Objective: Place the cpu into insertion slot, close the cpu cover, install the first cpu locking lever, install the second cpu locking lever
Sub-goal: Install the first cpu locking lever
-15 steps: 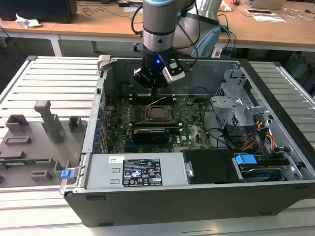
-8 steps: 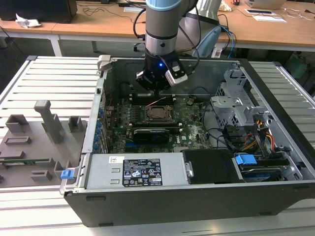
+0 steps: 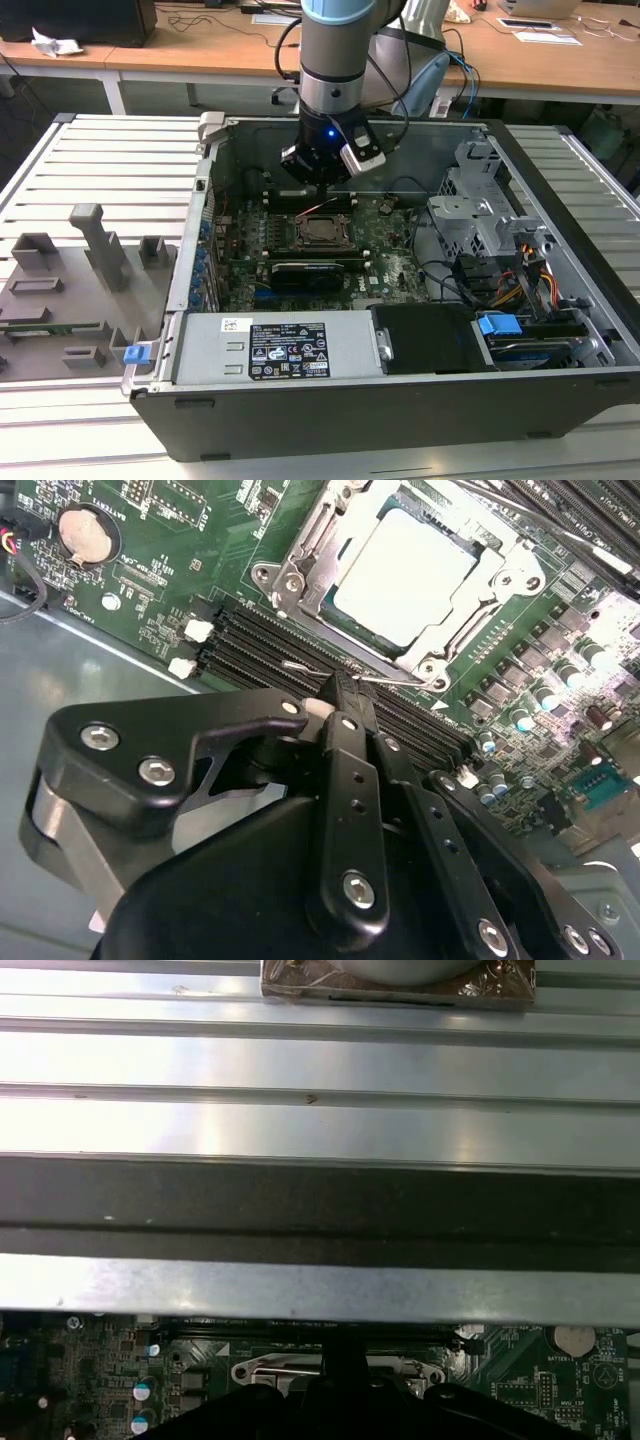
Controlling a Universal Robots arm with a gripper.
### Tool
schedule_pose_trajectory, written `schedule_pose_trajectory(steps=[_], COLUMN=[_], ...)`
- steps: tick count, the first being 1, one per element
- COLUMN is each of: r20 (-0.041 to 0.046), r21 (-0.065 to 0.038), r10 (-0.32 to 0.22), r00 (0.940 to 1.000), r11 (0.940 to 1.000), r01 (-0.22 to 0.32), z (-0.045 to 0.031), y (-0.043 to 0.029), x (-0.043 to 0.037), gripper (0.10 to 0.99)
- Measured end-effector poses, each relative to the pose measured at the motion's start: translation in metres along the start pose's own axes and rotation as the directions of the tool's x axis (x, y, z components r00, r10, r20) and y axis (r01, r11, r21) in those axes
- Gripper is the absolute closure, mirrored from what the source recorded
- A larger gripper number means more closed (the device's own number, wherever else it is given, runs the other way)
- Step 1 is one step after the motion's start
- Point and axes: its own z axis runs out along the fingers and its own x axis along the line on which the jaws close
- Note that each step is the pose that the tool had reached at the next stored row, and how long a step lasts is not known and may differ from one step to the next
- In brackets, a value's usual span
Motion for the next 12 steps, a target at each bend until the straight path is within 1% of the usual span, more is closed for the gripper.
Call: schedule_pose_trajectory(steps=[5,12], r20=[0.0,0.0], r21=[0.0,0.0], r10=[0.0,0.0], r00=[1.0,1.0], r11=[1.0,1.0], r01=[0.0,0.0], z=[0.0016,0.0056], y=[-0.0002,-0.0006], x=[-0.0003,-0.0039], gripper=[0.98,0.98])
